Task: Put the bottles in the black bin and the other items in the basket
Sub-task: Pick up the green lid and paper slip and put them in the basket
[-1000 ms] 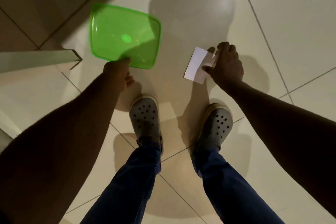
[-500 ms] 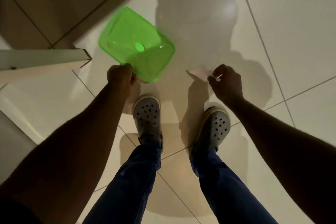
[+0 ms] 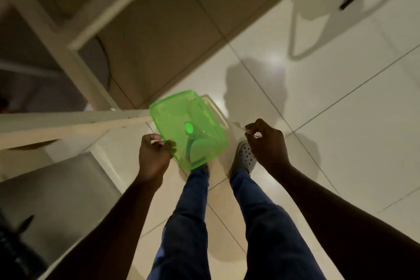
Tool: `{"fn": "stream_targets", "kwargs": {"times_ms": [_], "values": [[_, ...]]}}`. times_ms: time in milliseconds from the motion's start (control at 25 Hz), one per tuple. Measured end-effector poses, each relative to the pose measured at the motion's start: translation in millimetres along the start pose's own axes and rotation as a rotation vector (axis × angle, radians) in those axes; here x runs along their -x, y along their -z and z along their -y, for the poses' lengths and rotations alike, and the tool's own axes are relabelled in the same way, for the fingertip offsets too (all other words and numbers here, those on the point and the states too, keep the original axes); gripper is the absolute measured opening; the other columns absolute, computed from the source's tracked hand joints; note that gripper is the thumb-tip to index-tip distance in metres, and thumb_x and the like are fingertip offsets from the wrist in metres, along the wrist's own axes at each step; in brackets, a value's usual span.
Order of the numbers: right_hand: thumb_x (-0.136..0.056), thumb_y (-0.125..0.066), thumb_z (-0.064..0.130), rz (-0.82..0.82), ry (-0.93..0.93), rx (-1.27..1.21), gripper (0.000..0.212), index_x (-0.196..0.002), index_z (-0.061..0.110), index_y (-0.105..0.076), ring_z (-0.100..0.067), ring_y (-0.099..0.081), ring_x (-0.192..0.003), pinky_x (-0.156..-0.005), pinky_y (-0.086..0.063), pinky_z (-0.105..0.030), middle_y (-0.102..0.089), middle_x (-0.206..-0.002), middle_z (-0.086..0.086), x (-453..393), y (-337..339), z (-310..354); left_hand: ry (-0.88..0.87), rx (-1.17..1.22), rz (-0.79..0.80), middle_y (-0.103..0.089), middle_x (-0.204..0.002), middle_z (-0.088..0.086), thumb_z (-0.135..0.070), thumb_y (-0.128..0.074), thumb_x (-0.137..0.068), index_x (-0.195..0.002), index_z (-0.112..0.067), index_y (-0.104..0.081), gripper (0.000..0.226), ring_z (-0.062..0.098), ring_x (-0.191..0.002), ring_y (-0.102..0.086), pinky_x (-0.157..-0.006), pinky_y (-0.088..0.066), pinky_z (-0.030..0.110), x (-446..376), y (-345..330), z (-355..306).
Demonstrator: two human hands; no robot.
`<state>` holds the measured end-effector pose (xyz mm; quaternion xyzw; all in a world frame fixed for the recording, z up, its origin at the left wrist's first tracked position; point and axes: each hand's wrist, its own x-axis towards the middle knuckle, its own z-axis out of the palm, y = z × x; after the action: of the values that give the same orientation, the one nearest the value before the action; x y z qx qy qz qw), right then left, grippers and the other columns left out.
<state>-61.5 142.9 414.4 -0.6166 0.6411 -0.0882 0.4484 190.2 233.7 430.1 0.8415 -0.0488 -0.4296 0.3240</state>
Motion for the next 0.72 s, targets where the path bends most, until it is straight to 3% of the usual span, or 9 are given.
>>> {"fn": "stream_targets", "kwargs": {"times_ms": [80,160,360,480,640,720], "values": [[-0.084,-0.067,0.011,-0.012,0.174,0.066,0.006,-0.084,0.014,-0.061,-0.023,-0.070,-0.075,-0.064,-0.055,-0.035,-0.075,-0.096,-0.002,28,47,50,-0.037,-0.043,-0.009,-0.068,-0.085,0.012,0.005,-0.055,-0.087,-0.086,-0.027,-0.043,0.034,0.020,-0.066,-0.064,-0.056,-0.048,0.029,61,46,-36],[-0.082,-0.069,0.012,-0.040,0.232,0.059,0.006,-0.085,0.011,-0.064,-0.025,-0.070,-0.074,-0.062,-0.052,-0.030,-0.075,-0.091,-0.002,44,75,88,-0.046,-0.055,-0.010,-0.069,-0.086,0.011,0.006,-0.053,-0.088,-0.086,-0.027,-0.044,0.033,0.022,-0.067,-0.062,-0.058,-0.045,0.031,100,87,-52],[-0.083,-0.066,0.011,-0.078,0.349,0.020,0.013,-0.077,0.013,-0.056,-0.017,-0.066,-0.066,-0.061,-0.051,-0.028,-0.070,-0.077,0.002,100,91,163,-0.060,0.041,-0.075,-0.064,-0.077,0.013,0.010,-0.051,-0.088,-0.088,-0.018,-0.049,0.029,0.023,-0.061,-0.056,-0.059,-0.045,0.034,174,187,-60],[-0.083,-0.062,0.010,0.014,0.447,0.099,0.017,-0.073,0.017,-0.050,-0.028,-0.062,-0.071,-0.061,-0.052,-0.037,-0.070,-0.079,-0.003,141,63,202,-0.127,0.105,-0.206,-0.062,-0.072,0.010,0.008,-0.055,-0.087,-0.086,-0.016,-0.051,0.024,0.021,-0.059,-0.056,-0.055,-0.046,0.031,208,256,-32],[-0.080,-0.068,0.014,0.090,0.607,0.140,0.017,-0.073,0.022,-0.055,-0.024,-0.060,-0.077,-0.062,-0.050,-0.038,-0.068,-0.081,0.001,197,-3,273,-0.182,0.231,-0.359,-0.062,-0.073,0.006,0.006,-0.057,-0.088,-0.083,-0.020,-0.052,0.028,0.015,-0.061,-0.055,-0.053,-0.045,0.026,227,350,3],[-0.076,-0.072,0.011,0.117,0.714,0.131,0.016,-0.072,0.020,-0.060,-0.023,-0.062,-0.073,-0.061,-0.051,-0.037,-0.067,-0.077,0.002,229,-40,315,-0.216,0.341,-0.420,-0.063,-0.075,0.007,0.010,-0.056,-0.087,-0.085,-0.018,-0.053,0.027,0.018,-0.066,-0.056,-0.058,-0.047,0.026,233,396,10]]}}
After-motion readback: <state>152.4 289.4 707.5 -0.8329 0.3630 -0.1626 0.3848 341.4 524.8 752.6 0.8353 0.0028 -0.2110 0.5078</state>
